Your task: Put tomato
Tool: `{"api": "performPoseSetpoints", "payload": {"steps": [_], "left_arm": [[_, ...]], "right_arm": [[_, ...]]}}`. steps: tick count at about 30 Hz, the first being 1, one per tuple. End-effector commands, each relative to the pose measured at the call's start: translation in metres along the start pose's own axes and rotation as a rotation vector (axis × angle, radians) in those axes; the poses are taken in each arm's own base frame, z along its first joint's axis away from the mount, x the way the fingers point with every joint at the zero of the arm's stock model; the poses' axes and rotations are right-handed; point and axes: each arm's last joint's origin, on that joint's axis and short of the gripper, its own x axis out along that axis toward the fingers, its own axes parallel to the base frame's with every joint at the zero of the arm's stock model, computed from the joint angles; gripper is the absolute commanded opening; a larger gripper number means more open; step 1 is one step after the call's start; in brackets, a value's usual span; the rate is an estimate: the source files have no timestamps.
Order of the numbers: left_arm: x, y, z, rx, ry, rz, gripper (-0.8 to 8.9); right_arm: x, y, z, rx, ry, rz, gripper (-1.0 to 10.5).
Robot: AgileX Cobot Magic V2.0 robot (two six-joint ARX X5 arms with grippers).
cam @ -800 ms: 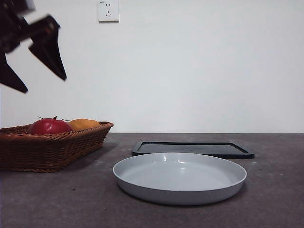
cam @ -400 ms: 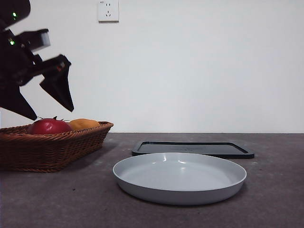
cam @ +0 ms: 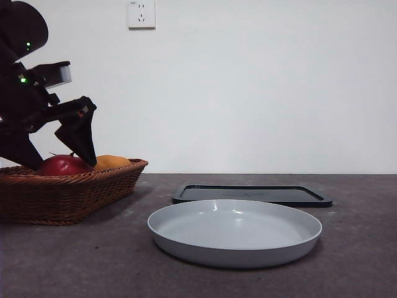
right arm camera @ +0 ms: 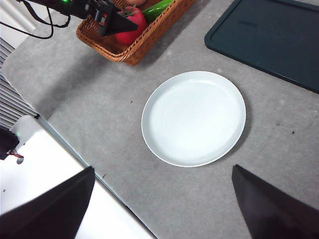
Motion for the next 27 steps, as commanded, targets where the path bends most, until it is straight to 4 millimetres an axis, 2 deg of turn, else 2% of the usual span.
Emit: {"api": "performPoseSetpoints", "payload": {"steps": [1, 9, 13, 18, 23, 27], "left_arm": [[0.007, 0.001, 0.004, 0.019, 0.004, 0.001, 5.08], [0.01, 0.001, 0.003, 0.019, 0.014, 0.004, 4.9], [0.01, 0.001, 0.002, 0.019, 0.016, 0.004, 3.34], [0.009, 0.001, 0.003, 0.014, 0.016, 0.003, 3.3], [-0.005, -0.002, 0.008, -0.003, -0.03, 0.003, 3.3], [-0.03, -0.008, 0.017, -0.007, -0.115, -0.029, 3.3]], "right_arm": [[-0.002, 0.002, 0.004, -0.022, -0.016, 0.001, 4.4], [-0.002, 0.002, 0.004, -0.022, -0.016, 0.001, 4.4], [-0.002, 0.002, 0.004, -0.022, -0.016, 0.001, 4.4], [-0.002, 0.002, 0.004, -0.023, -0.016, 0.001, 4.4], [-0.002, 0.002, 0.004, -0.023, -0.016, 0.001, 4.4], [-0.002, 0.002, 0.004, -0.023, -0.016, 0.001, 4.4]]}}
